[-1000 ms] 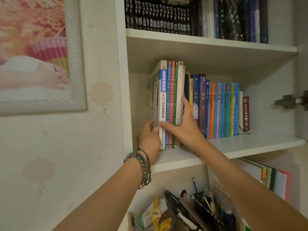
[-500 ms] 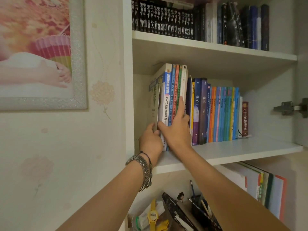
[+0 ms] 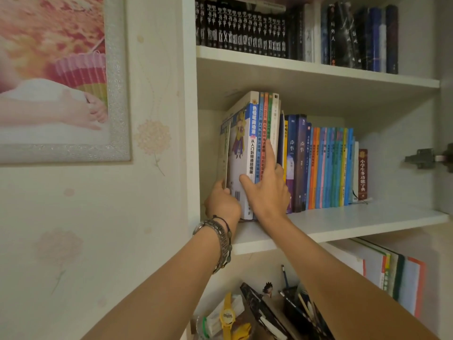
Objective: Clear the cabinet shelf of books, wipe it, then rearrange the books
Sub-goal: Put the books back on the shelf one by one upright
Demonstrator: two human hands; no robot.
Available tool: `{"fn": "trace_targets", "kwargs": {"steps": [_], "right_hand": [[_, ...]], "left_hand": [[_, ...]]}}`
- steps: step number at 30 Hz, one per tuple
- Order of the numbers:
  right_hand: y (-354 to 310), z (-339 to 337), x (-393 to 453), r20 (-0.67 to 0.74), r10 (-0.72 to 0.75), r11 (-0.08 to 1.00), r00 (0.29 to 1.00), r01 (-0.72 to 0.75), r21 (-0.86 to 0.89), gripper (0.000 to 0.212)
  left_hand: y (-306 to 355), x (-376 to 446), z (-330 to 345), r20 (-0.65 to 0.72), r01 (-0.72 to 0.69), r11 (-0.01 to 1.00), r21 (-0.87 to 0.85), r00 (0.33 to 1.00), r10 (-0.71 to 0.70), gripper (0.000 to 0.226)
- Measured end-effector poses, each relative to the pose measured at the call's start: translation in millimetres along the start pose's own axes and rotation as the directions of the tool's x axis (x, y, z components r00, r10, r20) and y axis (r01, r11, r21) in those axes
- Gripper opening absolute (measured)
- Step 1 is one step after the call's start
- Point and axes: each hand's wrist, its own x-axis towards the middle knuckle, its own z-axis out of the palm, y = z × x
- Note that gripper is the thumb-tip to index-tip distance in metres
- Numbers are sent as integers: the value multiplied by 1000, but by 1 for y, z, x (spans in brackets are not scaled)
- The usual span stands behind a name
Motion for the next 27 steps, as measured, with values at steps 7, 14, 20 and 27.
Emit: {"fn": "trace_targets", "kwargs": {"steps": [7, 14, 20, 27], "right_hand": [[-1, -6, -4, -78, -30, 1000, 996, 31, 2, 81], [-4, -20, -13, -53, -66, 997, 996, 68, 21, 91], [-3, -33, -16, 128, -96, 995, 987, 95, 14, 107], [1, -39, -22, 289, -79, 996, 954, 63, 63, 128]], "left_hand": [[-7, 3, -4, -13, 31, 999, -43, 999, -31, 34], [-10, 5, -1, 7, 30, 993, -110, 1000, -29, 31], [-8, 1, -4, 25, 58, 990, -127, 998, -55, 32], [-13, 9, 0, -21, 49, 997, -54, 999, -51, 29]]}}
